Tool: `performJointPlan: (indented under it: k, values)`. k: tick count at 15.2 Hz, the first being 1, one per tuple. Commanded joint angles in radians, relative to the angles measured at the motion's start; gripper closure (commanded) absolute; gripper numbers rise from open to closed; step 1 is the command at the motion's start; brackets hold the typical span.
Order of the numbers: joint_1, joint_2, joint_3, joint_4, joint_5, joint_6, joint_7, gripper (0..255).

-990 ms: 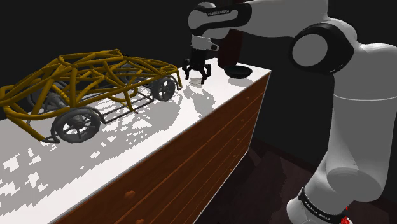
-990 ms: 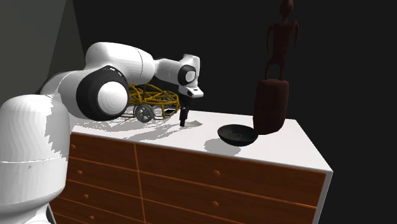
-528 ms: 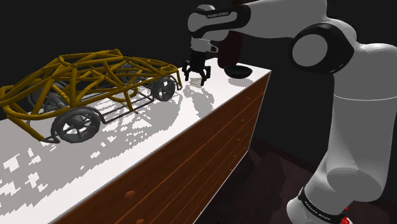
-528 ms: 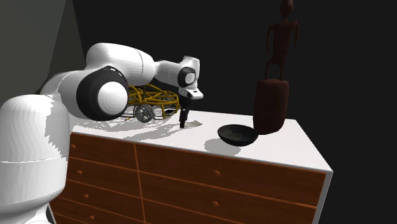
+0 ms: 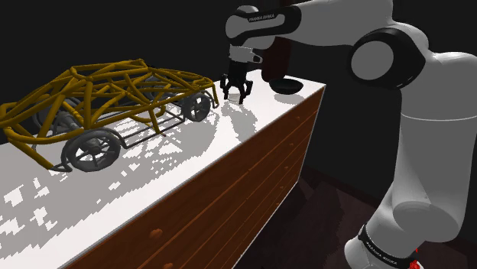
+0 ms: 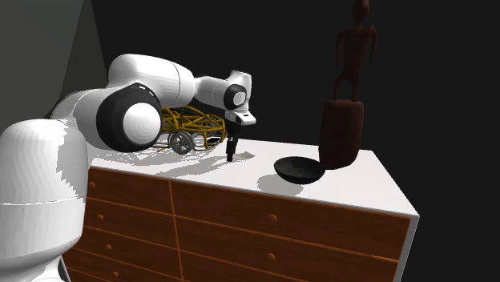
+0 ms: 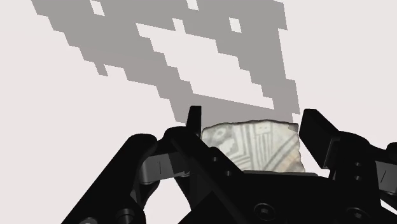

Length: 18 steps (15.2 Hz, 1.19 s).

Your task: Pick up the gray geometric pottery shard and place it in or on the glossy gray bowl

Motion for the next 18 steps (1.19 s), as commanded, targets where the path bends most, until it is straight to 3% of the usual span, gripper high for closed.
performJointPlan:
  k: [1,5,18]
  values:
    - [0.000,0.000,0.000,0.000,0.000,0.000,0.000,255]
    - [-0.001,0.000,0.000,0.014,0.000,-0.013,0.002,255]
    - [-0.014,0.037,-0.001,0.243,0.001,-0.204,0.030,255]
